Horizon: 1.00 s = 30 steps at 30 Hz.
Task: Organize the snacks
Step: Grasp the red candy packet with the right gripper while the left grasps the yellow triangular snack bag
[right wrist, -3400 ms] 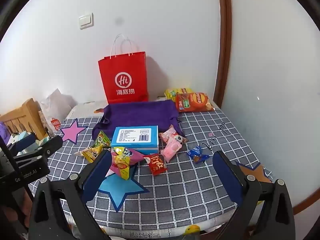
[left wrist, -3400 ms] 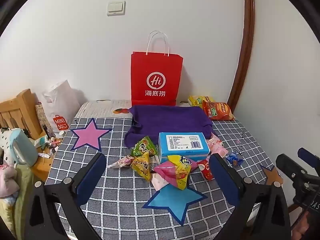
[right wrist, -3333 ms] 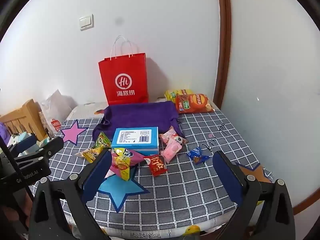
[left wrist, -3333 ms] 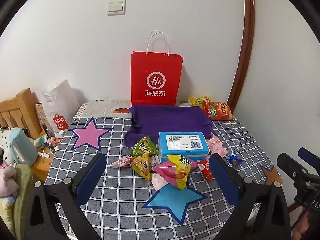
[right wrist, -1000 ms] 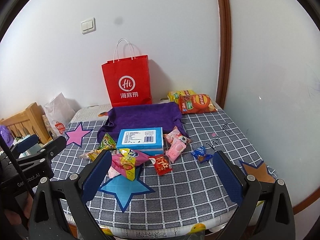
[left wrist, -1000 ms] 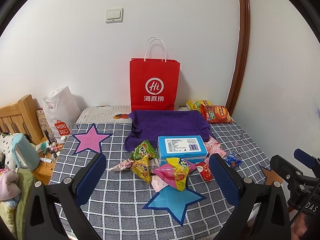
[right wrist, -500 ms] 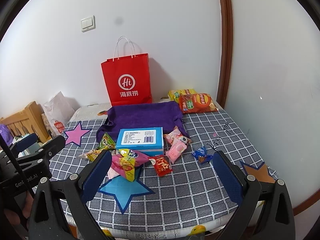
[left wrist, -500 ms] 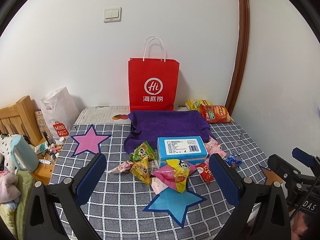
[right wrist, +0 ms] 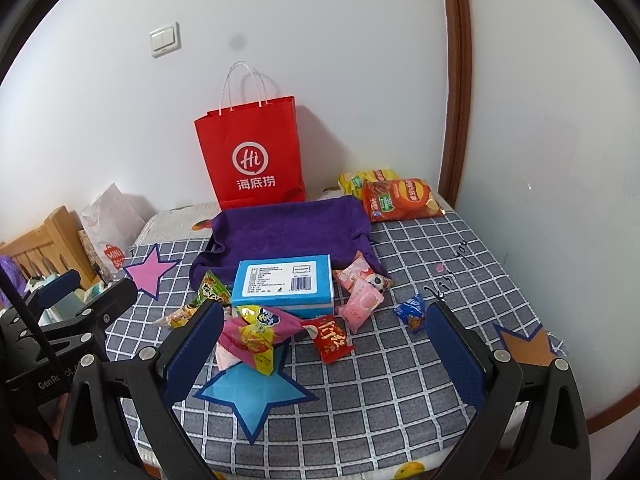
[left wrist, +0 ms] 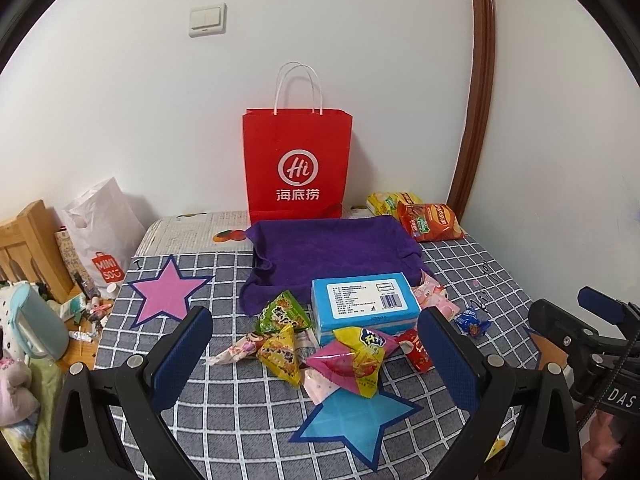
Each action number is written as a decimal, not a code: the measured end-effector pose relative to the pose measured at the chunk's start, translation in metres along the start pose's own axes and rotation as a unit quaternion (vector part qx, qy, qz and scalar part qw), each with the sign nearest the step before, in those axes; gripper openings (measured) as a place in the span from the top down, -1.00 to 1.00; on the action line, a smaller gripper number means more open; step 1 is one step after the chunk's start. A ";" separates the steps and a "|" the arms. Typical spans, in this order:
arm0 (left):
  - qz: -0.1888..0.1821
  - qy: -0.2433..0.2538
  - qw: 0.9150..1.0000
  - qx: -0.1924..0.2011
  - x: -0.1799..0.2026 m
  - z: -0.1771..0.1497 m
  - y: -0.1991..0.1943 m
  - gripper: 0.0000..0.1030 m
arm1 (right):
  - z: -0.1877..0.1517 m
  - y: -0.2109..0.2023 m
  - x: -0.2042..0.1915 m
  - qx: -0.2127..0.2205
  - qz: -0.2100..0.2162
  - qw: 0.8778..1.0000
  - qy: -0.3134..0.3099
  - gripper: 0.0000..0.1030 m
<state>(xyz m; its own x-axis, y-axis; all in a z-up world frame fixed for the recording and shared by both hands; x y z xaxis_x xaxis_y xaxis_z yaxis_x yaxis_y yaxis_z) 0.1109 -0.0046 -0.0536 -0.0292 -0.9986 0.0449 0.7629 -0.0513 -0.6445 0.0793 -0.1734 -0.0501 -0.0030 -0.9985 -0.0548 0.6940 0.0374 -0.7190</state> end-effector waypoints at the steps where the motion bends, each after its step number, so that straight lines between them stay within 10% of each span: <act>1: -0.001 0.002 1.000 -0.001 0.000 0.002 0.003 -0.99 | 0.001 0.002 0.000 -0.001 -0.001 1.000 0.002 -0.94; 30: -0.035 0.009 0.993 -0.114 -0.081 -0.019 0.156 -0.89 | -0.069 0.199 0.016 -0.144 0.012 0.988 0.058 -0.37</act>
<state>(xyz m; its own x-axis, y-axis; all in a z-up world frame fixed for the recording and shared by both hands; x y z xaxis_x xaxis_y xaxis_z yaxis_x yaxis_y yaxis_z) 0.2196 0.0679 -0.1725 -0.0892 -0.9925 0.0835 0.5931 -0.1203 -0.7961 0.1681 -0.1792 -0.2421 -0.0828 -0.9866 -0.1408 0.4614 0.0873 -0.8829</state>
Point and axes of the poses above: each gripper's, at about its wrist camera, not at the fingertips, and y roughly the way its jaws point, x to its right, z to its top, the point moved 9 cm from there along y, roughly the way its jaws point, and after that the axes turned 5 degrees about -x, right-handed, at the moved point
